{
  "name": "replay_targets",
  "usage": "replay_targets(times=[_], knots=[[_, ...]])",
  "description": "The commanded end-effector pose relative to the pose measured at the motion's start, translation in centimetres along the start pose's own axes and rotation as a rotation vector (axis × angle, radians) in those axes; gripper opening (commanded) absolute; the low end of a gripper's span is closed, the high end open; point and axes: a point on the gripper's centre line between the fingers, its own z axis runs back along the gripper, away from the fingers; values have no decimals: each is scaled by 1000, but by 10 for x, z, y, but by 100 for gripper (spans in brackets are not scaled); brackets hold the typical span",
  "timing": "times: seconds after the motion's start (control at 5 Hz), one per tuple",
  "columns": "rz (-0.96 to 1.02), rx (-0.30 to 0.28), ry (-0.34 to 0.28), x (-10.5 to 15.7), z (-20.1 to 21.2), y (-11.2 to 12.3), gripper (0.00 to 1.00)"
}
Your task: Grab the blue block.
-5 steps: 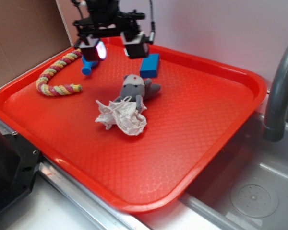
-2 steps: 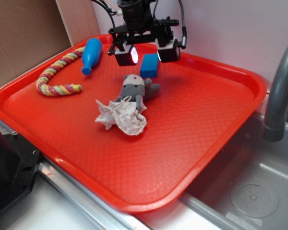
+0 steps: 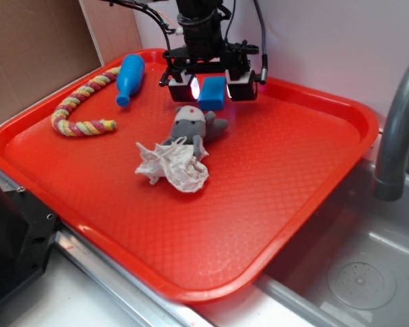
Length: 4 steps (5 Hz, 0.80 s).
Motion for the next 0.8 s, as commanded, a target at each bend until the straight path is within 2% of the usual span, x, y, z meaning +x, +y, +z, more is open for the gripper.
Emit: replay_targets(times=[0.0,0.2,0.4,0.6], knots=[[11,-11,-41,27,6,4,100],[-7,2,-20,20,9,11,0],[-46,-1,7,4,29,23,0],[-137,-29,41,-28,65,37,0]])
